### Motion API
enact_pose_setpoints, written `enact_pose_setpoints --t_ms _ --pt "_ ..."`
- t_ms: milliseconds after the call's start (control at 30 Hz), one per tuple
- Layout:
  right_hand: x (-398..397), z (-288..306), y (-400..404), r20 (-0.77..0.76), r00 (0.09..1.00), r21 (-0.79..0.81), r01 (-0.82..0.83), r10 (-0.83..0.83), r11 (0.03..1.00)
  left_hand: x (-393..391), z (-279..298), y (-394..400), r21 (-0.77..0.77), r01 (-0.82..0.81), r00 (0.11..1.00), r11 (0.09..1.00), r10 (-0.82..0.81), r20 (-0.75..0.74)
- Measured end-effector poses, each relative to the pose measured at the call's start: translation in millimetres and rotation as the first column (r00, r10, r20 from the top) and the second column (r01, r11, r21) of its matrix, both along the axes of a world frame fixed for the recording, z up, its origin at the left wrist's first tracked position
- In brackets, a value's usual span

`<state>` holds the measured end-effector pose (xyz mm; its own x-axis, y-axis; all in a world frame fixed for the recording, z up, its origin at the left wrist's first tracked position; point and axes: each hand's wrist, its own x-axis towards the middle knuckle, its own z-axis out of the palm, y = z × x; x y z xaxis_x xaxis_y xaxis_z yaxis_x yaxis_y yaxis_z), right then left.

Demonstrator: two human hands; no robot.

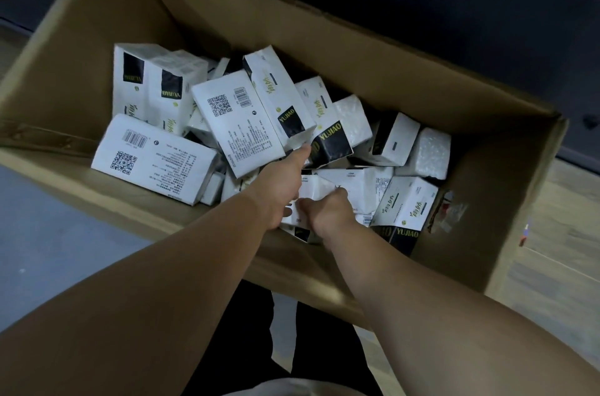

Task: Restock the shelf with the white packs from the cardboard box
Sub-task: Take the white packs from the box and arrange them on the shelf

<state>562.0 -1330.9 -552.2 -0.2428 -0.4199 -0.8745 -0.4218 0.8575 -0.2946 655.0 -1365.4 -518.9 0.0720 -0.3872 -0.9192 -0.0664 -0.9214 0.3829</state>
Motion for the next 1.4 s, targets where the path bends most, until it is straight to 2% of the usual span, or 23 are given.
enact_pose_setpoints --t_ms 133,233,400,600,867,1100,1300,1400 --pt "1.4 14.8 -4.8 0.005 0.999 -0.079 0.032 -0.031 0.996 6.0 7.7 -2.5 -0.034 -0.006 0.999 0.999 0.007 0.037" --pt "-7.3 31.1 -13.4 0.023 0.990 -0.203 0.143 -0.141 0.969 8.9 15.1 -3.8 -0.073 -0.018 0.996 0.997 0.024 0.083" --pt "-29.2 67.3 -23.1 0.172 0.920 -0.311 0.389 -0.351 0.867 13.5 26.9 -8.0 -0.079 -0.027 0.993 0.996 0.036 0.111" --pt "-56.3 105.0 -17.7 0.251 0.843 -0.348 0.537 -0.475 0.769 -6.6 59.6 -24.7 -0.196 -0.006 0.999 0.981 0.015 0.044" --pt "-77.1 140.4 -11.8 0.318 0.757 -0.462 0.649 -0.570 0.605 -24.5 98.9 -40.8 -0.367 0.106 0.994 0.924 -0.087 0.066" --pt "-75.8 187.3 -6.3 0.370 0.726 -0.597 0.664 -0.580 0.451 -27.3 149.3 -45.9 -0.566 0.166 0.984 0.808 -0.171 0.045" --pt "-74.9 244.5 -6.3 0.471 0.680 -0.692 0.680 -0.562 0.243 -29.2 208.2 -53.3 -0.745 0.161 0.983 0.647 -0.176 0.060" --pt "-74.6 266.3 -3.7 0.476 0.698 -0.732 0.651 -0.535 0.198 -31.1 234.3 -54.8 -0.802 0.159 0.978 0.576 -0.202 0.049"
